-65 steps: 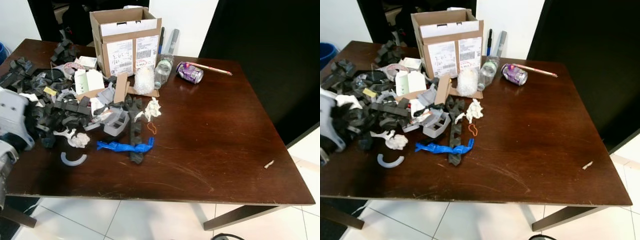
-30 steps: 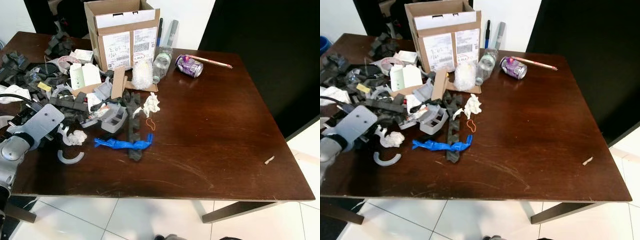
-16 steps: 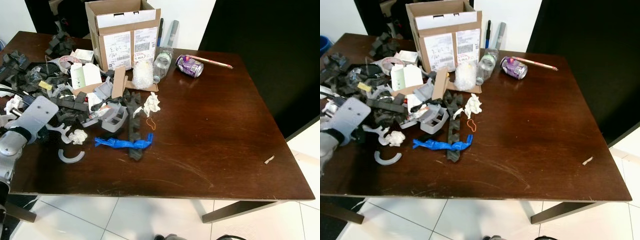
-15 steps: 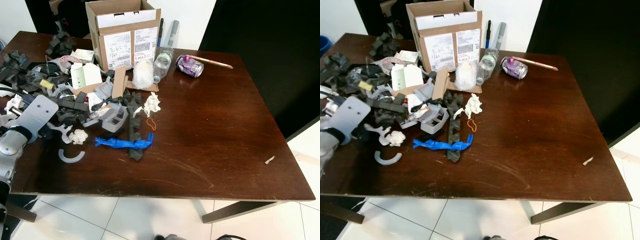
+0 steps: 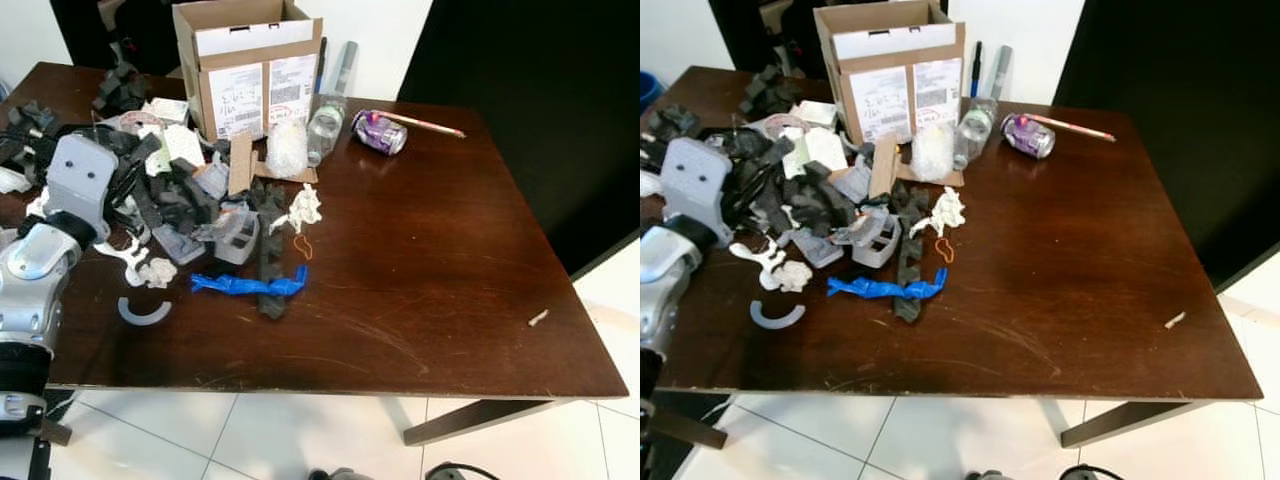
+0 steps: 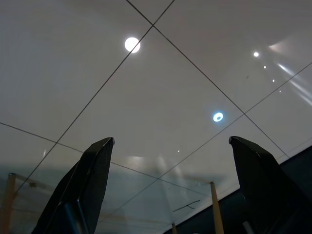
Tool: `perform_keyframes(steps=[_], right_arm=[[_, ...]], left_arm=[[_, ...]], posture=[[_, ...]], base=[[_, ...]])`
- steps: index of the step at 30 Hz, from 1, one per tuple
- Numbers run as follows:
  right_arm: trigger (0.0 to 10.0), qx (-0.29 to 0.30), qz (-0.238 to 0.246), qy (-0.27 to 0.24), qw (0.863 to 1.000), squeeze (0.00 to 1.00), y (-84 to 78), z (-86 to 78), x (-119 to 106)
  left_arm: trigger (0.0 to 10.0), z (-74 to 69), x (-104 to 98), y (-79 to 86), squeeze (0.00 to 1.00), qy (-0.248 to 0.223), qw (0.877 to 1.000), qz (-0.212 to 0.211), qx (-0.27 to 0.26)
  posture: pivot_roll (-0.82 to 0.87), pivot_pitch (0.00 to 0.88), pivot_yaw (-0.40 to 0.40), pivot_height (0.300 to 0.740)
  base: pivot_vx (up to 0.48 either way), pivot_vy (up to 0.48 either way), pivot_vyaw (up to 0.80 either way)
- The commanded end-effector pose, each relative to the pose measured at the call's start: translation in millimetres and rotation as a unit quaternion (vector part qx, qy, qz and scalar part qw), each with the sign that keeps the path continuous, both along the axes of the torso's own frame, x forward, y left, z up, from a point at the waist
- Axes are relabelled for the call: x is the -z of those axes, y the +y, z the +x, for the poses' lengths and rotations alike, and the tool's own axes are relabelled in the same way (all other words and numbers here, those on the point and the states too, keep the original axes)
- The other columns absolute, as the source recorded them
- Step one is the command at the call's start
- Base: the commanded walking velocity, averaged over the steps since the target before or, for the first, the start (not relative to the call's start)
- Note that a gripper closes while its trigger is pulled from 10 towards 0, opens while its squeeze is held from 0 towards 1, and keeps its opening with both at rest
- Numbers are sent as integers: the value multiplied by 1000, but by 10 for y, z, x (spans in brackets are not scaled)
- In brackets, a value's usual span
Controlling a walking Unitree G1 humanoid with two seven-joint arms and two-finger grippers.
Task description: Picking trash to rubbish bin
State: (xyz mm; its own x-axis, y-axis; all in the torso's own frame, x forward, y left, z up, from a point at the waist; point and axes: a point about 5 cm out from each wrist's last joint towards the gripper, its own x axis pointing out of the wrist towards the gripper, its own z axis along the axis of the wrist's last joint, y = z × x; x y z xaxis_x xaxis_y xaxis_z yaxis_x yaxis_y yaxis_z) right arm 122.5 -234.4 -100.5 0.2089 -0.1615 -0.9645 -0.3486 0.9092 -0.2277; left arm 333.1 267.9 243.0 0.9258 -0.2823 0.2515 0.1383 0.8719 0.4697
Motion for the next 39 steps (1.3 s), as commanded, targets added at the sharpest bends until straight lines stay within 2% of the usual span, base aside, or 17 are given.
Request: perform_keyframes(steps=[1,6,12,13,14,18,22,24,26,27,28,34,35,36,37,38,39], right_arm=[[10000,3,-4,13,1000,0,-10,-79,21],[10000,-1,-5,10,1000,0,-10,-50,12],[10000,-2,-5,9,1000,0,-6,-38,10],[10000,-2,-4,8,1000,0,0,-31,9],[10000,-2,-3,6,1000,0,5,-23,8],[10000,-2,-2,4,1000,0,15,-13,7],[10000,-1,0,2,1000,0,37,0,9],[10000,-1,1,2,1000,0,40,1,9],[10000,0,2,0,1000,0,52,11,9],[10000,0,2,0,1000,0,52,11,9],[10000,1,4,-3,1000,0,67,24,9],[10000,2,9,-10,1000,0,93,51,6],[10000,0,10,-13,1000,0,104,63,5],[10000,0,10,-13,1000,0,104,63,5],[10000,0,12,-16,1000,0,117,72,5],[10000,0,12,-16,1000,0,117,72,5],[10000,1,14,-20,1000,0,132,89,3]], left_arm=[[3529,-4,19,-80,0,3,1000,-20,20],[4078,-56,-204,-113,0,-35,998,-48,37],[4824,-87,-266,-98,0,-46,995,-78,43],[8980,-107,-294,-115,0,-53,991,-108,56],[10000,-138,-318,-161,0,-58,986,-136,79],[10000,-195,-335,-275,0,-59,976,-167,124],[10000,-336,-311,-595,0,-43,941,-225,248],[10000,-355,-307,-629,0,-40,937,-228,261],[10000,-461,-259,-797,0,-17,917,-225,329],[10000,-461,-259,-797,0,-17,917,-225,329],[10000,-546,-141,-947,0,22,900,-211,380],[10000,-617,64,-1078,0,70,888,-195,410],[10000,-650,74,-1114,0,69,870,-232,429],[10000,-650,74,-1114,0,69,870,-232,429],[10000,-728,51,-1154,0,57,832,-295,467],[10000,-728,51,-1154,0,57,832,-295,467],[10000,-773,59,-1175,0,45,804,-345,483]], posture=[[192,152,-108,740],[198,141,-111,740],[200,140,-111,740],[199,141,-110,740],[199,141,-110,740],[205,142,-109,740],[206,139,-106,740],[206,139,-106,740],[208,138,-104,740],[208,138,-104,740],[214,135,-102,740],[217,132,-101,740],[219,132,-99,740],[219,132,-99,740],[221,128,-94,740],[221,128,-94,740],[220,129,-92,740]], base=[[0,0,0],[0,0,0],[0,0,0],[0,0,0],[0,0,0],[0,0,0],[0,0,0],[0,0,0],[0,0,0],[0,0,0],[0,0,0],[0,0,0],[0,0,0],[0,0,0],[0,0,0],[0,0,0],[0,0,0]])
